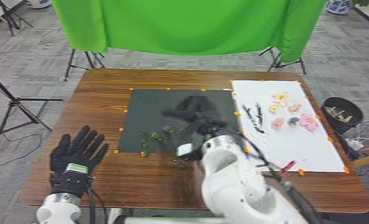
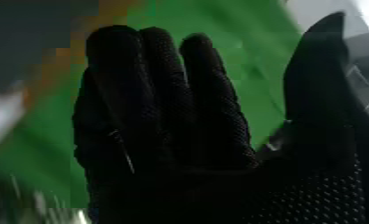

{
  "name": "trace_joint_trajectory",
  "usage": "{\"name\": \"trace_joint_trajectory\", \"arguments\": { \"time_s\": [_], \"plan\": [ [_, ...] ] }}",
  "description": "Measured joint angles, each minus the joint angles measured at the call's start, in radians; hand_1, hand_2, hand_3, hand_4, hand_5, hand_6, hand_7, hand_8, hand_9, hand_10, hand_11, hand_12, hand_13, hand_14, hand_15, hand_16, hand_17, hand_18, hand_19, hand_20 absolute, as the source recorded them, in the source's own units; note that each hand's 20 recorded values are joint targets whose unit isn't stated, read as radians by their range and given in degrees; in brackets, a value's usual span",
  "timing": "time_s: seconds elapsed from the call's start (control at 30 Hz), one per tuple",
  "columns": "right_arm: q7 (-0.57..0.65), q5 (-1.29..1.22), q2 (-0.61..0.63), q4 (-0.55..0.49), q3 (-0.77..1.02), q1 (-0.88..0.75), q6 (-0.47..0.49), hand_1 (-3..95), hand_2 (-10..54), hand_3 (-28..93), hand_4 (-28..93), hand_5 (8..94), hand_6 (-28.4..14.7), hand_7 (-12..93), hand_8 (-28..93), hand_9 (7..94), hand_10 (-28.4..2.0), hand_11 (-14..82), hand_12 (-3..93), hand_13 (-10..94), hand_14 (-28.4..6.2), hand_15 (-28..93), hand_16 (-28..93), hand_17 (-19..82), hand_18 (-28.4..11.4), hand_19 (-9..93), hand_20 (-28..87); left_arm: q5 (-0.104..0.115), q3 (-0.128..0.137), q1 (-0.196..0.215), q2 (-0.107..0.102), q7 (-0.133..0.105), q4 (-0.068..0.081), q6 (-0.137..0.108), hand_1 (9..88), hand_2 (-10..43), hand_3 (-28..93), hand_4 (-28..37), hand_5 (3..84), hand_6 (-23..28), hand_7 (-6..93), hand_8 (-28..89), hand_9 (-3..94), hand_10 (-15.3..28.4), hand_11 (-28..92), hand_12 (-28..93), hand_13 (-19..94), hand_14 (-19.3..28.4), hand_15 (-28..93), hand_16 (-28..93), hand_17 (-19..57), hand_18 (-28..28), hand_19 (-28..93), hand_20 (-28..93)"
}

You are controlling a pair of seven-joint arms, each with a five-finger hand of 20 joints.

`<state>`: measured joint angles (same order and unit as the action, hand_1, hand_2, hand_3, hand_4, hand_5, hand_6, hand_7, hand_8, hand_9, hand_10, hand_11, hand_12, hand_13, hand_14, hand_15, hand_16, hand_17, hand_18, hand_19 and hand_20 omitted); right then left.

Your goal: Arrange flowers

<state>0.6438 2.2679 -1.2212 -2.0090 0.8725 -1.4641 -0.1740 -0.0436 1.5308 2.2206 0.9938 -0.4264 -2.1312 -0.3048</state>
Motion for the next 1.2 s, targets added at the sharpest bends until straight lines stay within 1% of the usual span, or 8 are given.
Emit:
{"name": "trace_joint_trajectory", "arguments": {
  "time_s": [0.1, 0.3, 0.47, 0.57, 0.7, 0.83, 1.0, 1.2],
  "plan": [
    [0.069, 0.097, 0.031, 0.056, 0.052, 0.044, 0.018, 38.4, -9.5, 80, -23, 49.6, -9.7, 12, -10, 51.7, -20.1, 11.2, 13.8, 63, -16.4, 60, 17, 26, -26.9, 79, 34, 0.0, 0.001, 0.002, 0.003, -0.009, 0.0, 0.008, 25.1, 19.0, 72, -28.3, 43.4, 10.3, 15.4, -8, 35.6, 16.3, 28, 11, 26, 17.4, 45, -9, -6.4, 14.5, 38, 8],
    [0.196, 0.094, 0.129, 0.098, 0.181, 0.057, 0.161, 38.3, -9.5, 80, -27, 49.7, -11.2, 10, -10, 49.7, -20.0, 9.5, 12.9, 63, -16.4, 61, 16, 26, -27.1, 79, 34, -0.002, 0.008, 0.012, 0.01, -0.033, -0.004, 0.017, 25.1, 18.9, 72, -28.3, 43.4, 10.3, 15.2, -8, 35.6, 16.2, 28, 11, 26, 17.4, 45, -9, -6.5, 14.5, 38, 8],
    [0.216, 0.057, 0.19, 0.127, 0.222, 0.055, 0.221, 39.2, -9.5, 79, -28, 50.1, -12.6, 8, -10, 49.4, -20.2, 8.9, 12.7, 63, -16.1, 62, 16, 26, -27.2, 80, 35, -0.001, 0.009, 0.018, 0.013, -0.044, -0.005, 0.017, 25.1, 18.8, 72, -28.3, 43.3, 10.2, 15.3, -8, 35.6, 16.3, 28, 12, 26, 17.3, 45, -9, -6.4, 14.5, 38, 8],
    [0.215, 0.032, 0.197, 0.137, 0.221, 0.056, 0.255, 40.0, -9.5, 78, -28, 50.4, -14.5, 6, -10, 48.9, -22.1, 8.1, 12.4, 63, -15.8, 62, 16, 25, -27.2, 80, 35, -0.002, 0.004, 0.016, 0.012, -0.047, -0.006, 0.017, 25.0, 18.8, 72, -28.3, 43.3, 10.2, 15.3, -8, 35.6, 16.3, 28, 11, 26, 17.3, 45, -9, -6.4, 14.5, 38, 8],
    [0.216, 0.037, 0.185, 0.162, 0.21, 0.061, 0.301, 40.5, -9.5, 77, -28, 51.7, -16.2, 5, -9, 50.4, -23.4, 7.8, 12.1, 64, -14.7, 62, 15, 26, -27.5, 80, 35, -0.022, -0.013, -0.002, 0.009, -0.047, -0.003, 0.021, 25.0, 18.8, 72, -28.3, 43.3, 10.2, 15.3, -8, 35.5, 16.3, 28, 12, 26, 17.3, 45, -9, -6.4, 14.5, 38, 8],
    [0.218, 0.05, 0.167, 0.198, 0.199, 0.064, 0.3, 41.9, -9.5, 75, -28, 52.4, -17.3, 4, -9, 51.6, -24.0, 7.9, 11.8, 65, -13.7, 61, 15, 27, -27.4, 80, 36, -0.049, -0.033, -0.039, 0.008, -0.04, 0.006, 0.028, 25.0, 18.6, 73, -28.3, 43.1, 10.3, 15.2, -8, 33.6, 16.1, 28, 12, 25, 17.4, 45, -9, -6.5, 14.5, 38, 9],
    [0.232, 0.083, 0.159, 0.241, 0.185, 0.063, 0.259, 44.1, -9.5, 74, -28, 52.1, -17.8, 4, -9, 52.0, -24.3, 7.9, 11.7, 67, -12.9, 60, 15, 29, -27.2, 81, 36, -0.049, -0.038, -0.071, 0.008, -0.03, 0.009, 0.025, 25.2, 18.3, 73, -28.3, 42.9, 10.4, 15.1, -8, 31.8, 15.7, 28, 12, 25, 17.3, 45, -9, -6.6, 14.6, 38, 9],
    [0.266, 0.105, 0.147, 0.282, 0.185, 0.054, 0.24, 48.5, -9.5, 75, -28, 47.0, -11.7, 8, -9, 56.5, -22.0, 9.3, 11.1, 71, -11.8, 54, 15, 31, -26.4, 83, 33, -0.048, -0.017, -0.062, 0.006, -0.038, 0.004, 0.009, 25.2, 18.2, 73, -28.3, 42.7, 10.3, 15.2, -8, 30.9, 15.6, 28, 12, 25, 17.2, 45, -9, -6.7, 14.6, 38, 9]
  ]
}}
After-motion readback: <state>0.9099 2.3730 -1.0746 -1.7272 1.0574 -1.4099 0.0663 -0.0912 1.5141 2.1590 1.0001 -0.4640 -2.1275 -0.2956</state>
